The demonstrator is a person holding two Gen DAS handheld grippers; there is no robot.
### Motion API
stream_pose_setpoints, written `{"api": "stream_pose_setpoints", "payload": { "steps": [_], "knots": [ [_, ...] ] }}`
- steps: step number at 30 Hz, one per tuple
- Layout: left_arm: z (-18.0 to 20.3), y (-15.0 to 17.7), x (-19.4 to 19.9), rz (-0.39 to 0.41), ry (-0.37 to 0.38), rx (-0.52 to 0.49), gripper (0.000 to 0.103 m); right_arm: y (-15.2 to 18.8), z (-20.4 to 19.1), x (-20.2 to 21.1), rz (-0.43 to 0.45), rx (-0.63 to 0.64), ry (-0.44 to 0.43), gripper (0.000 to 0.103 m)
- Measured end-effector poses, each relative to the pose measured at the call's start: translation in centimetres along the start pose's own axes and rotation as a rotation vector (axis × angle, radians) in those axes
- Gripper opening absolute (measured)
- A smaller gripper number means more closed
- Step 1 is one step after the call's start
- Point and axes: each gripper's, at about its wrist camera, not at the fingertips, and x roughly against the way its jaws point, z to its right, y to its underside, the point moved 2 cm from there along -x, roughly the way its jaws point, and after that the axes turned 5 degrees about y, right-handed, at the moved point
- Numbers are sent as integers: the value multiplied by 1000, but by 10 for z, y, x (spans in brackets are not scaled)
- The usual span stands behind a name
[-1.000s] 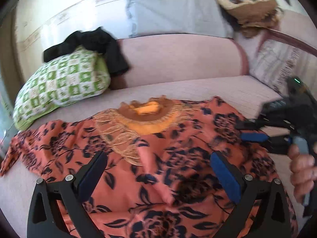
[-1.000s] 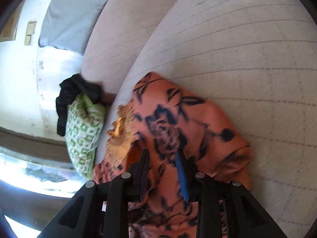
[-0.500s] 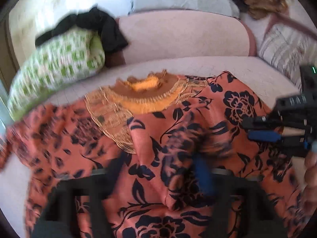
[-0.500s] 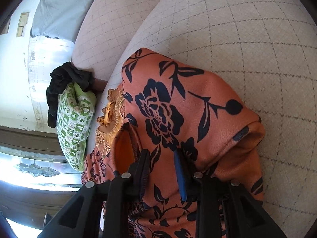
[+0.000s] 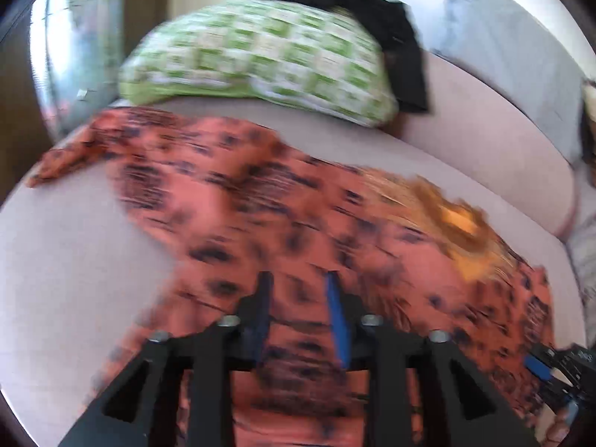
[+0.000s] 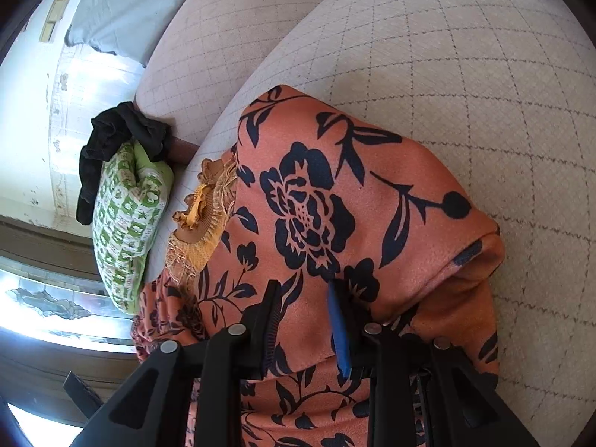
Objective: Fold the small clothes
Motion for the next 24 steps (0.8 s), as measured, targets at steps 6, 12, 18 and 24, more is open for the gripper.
{"api": "stream_pose_setpoints", "payload": {
  "steps": [6,12,18,24],
  "knots": [
    [-106,-26,28,103,-90,228,80,9,-22,5,89,85,32,30],
    [-198,-36,26,123,-179,414,80,57,-107,-11,107,460,-53,30],
    [-268,-38,20,126,-95,572,80,89,-121,-58,-14,575,17,30],
    [-326,-53,-8,113,77,778,80,87,-121,-58,-28,563,-12,30]
  ]
}}
